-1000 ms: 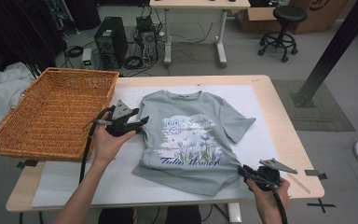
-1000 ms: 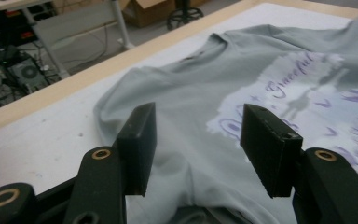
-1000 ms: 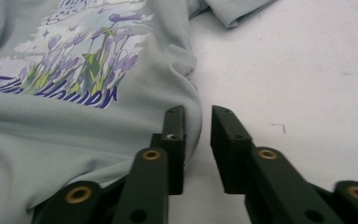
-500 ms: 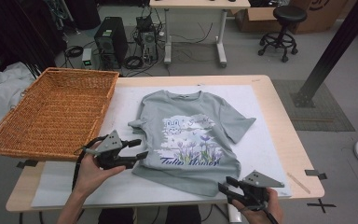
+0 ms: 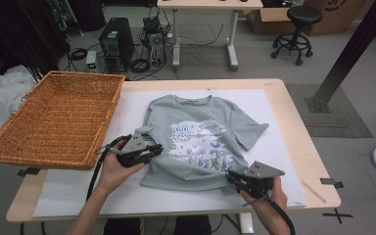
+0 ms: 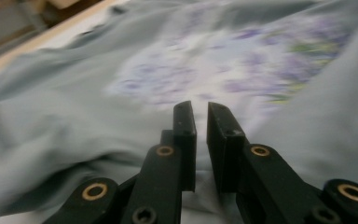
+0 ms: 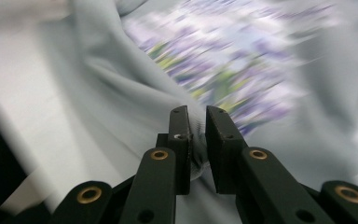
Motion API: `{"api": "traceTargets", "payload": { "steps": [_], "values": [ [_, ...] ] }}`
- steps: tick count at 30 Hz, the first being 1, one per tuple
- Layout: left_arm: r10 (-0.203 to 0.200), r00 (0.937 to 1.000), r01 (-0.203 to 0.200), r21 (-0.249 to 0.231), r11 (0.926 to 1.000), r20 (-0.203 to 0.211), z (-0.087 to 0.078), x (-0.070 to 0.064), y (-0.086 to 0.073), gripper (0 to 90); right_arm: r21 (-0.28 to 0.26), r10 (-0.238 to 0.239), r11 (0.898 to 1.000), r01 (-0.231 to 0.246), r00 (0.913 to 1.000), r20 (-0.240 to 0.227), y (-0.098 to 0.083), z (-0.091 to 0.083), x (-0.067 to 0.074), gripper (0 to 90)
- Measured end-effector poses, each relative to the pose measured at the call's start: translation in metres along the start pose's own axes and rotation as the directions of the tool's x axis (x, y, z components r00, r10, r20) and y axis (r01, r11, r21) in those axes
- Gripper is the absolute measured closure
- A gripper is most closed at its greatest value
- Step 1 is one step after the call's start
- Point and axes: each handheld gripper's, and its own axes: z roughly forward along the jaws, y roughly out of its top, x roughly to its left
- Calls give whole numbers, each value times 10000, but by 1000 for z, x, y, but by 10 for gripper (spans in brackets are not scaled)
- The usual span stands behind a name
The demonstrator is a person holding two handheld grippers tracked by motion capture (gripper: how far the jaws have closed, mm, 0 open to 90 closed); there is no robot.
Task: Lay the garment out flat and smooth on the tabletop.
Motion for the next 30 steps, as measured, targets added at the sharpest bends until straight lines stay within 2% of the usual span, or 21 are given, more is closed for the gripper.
{"api": "traceTargets", "payload": {
  "steps": [2, 3, 4, 5, 6, 7, 9, 11, 12, 13, 14, 15, 16, 18, 20, 22, 24, 25, 27, 28, 30],
  "values": [
    [-90, 9981, 130, 654, 9978, -607, 10, 9, -2, 793, -110, 449, 9990, -445, 9978, 487, -1, 11, -10, 711],
    [-141, 9968, 205, 813, 9965, -781, 13, 13, -4, 739, 138, 553, 9983, -564, 9960, 703, -3, 18, -14, 635],
    [-308, 9965, 372, 825, 9959, -777, 10, 14, -5, 663, 338, 574, 9976, -601, 9955, 750, -6, 24, -17, 613],
    [-433, 9971, 462, 466, 9978, -621, 4, 14, -6, 649, 77, 806, 9967, -812, 9951, 569, -7, 25, -19, 588],
    [-578, 9977, 581, 80, 9983, -365, -2, 12, -6, 625, -46, 892, 9960, -890, 9940, 631, -7, 23, -19, 548],
    [-622, 9980, 626, -359, 9974, 113, -10, 10, -7, 601, -145, 912, 9958, -904, 9934, 693, -7, 20, -18, 522],
    [-381, 9937, 482, -948, 9943, 1057, -25, 2, -9, 565, -503, 879, 9952, -843, 9934, 744, -7, 7, -16, 503],
    [221, 9871, -27, -1219, 9925, 1585, -40, -6, -12, 549, -604, 716, 9960, -664, 9935, 881, -8, -7, -11, 500],
    [416, 9825, -177, -1318, 9911, 1814, -46, -9, -15, 544, -587, 648, 9965, -594, 9934, 946, -9, -14, -8, 498],
    [503, 9735, -200, -1363, 9905, 2229, -50, -12, -17, 546, -608, 603, 9967, -546, 9935, 965, -10, -20, -4, 501],
    [564, 9616, -203, -1353, 9906, 2687, -53, -14, -20, 546, -598, 625, 9966, -575, 9943, 860, -12, -25, 1, 509],
    [612, 9455, -225, -1235, 9921, 3198, -53, -16, -24, 546, -530, 637, 9968, -602, 9958, 660, -14, -29, 6, 519],
    [715, 9333, -373, -1031, 9940, 3518, -52, -19, -28, 546, -2, 730, 9973, -731, 9958, 561, -20, -31, 16, 538],
    [895, 9234, -780, -459, 9959, 3731, -45, -23, -36, 549, 275, 662, 9973, -684, 9951, 727, -22, -30, 18, 540],
    [1027, 9221, -1149, 104, 9933, 3732, -38, -26, -42, 545, 572, 657, 9958, -712, 9935, 928, -27, -26, 22, 540],
    [886, 9188, -1082, 297, 9937, 3847, -30, -29, -46, 531, 284, 1041, 9939, -1069, 9910, 844, -30, -18, 24, 528],
    [874, 9199, -1069, 301, 9938, 3823, -25, -30, -48, 507, 388, 940, 9944, -984, 9903, 1027, -28, -9, 25, 475],
    [713, 9241, -902, 330, 9954, 3755, -23, -29, -47, 510, 462, 861, 9947, -915, 9904, 1082, -27, -6, 25, 481],
    [693, 9237, -845, 239, 9961, 3768, -22, -29, -47, 571, 720, 526, 9956, -596, 9939, 964, -26, 5, 26, 533],
    [887, 9258, -1008, 139, 9948, 3673, -21, -30, -48, 655, 729, 499, 9957, -565, 9948, 890, -25, 6, 27, 582],
    [750, 9258, -877, 176, 9960, 3706, -21, -30, -47, 744, 690, 607, 9955, -653, 9959, 664, -25, 5, 26, 700]
  ]
}}
